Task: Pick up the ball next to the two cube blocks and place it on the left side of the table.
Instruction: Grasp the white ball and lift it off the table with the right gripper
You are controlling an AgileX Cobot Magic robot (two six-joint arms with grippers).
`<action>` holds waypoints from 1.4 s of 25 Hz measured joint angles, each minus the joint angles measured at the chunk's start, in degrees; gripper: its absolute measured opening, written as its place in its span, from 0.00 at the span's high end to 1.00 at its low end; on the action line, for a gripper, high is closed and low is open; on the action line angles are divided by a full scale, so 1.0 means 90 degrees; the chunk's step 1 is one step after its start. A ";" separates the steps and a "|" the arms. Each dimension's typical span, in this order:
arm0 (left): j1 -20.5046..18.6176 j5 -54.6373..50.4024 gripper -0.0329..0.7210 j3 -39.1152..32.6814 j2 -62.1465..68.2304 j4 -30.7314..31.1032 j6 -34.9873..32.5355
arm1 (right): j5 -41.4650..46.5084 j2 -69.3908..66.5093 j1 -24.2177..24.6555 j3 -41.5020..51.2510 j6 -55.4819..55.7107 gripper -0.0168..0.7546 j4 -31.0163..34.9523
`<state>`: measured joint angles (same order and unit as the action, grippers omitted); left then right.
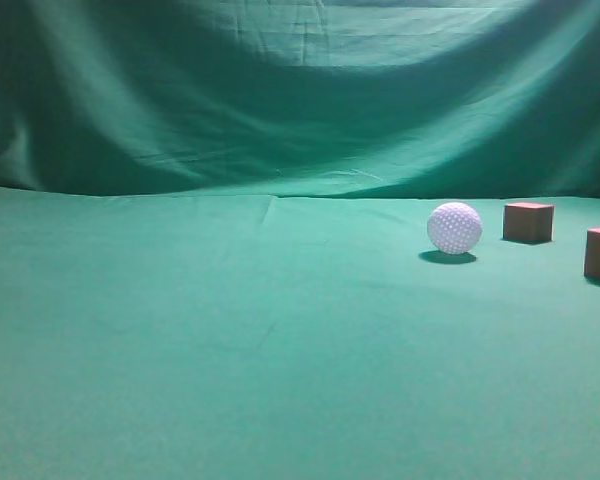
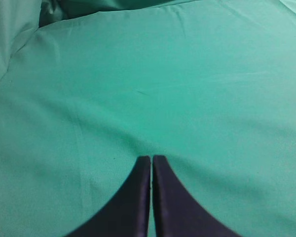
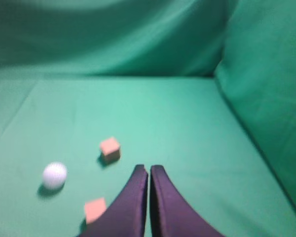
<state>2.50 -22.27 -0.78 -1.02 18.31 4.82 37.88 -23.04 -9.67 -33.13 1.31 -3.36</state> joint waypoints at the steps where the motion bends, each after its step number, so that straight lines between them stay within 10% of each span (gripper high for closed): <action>1: 0.0000 0.0000 0.96 0.0000 0.0000 0.0000 0.0000 | 0.0229 -0.0233 -0.0184 -0.0155 -0.0275 0.98 0.0105; 9: 0.0000 0.0000 0.96 0.0000 0.0000 0.0000 0.0000 | 0.1179 -0.2673 -0.0833 -0.1308 -0.0752 0.98 0.1938; 20: 0.0000 0.0000 0.96 0.0000 0.0000 0.0000 0.0000 | 0.0844 -0.6194 -0.0833 -0.2552 -0.2061 0.98 0.2710; 30: 0.0000 0.0000 0.96 0.0000 0.0000 0.0000 0.0000 | 0.0605 -0.8522 -0.0833 -0.3879 -0.3564 0.27 0.3531; 35: 0.0000 0.0000 0.96 0.0000 0.0000 0.0000 0.0000 | 0.0519 -0.9319 -0.0833 -0.4402 -0.3725 0.22 0.3633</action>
<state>2.50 -22.27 -0.78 -1.02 18.31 4.82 42.56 -106.91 -17.17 -72.75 -32.22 29.35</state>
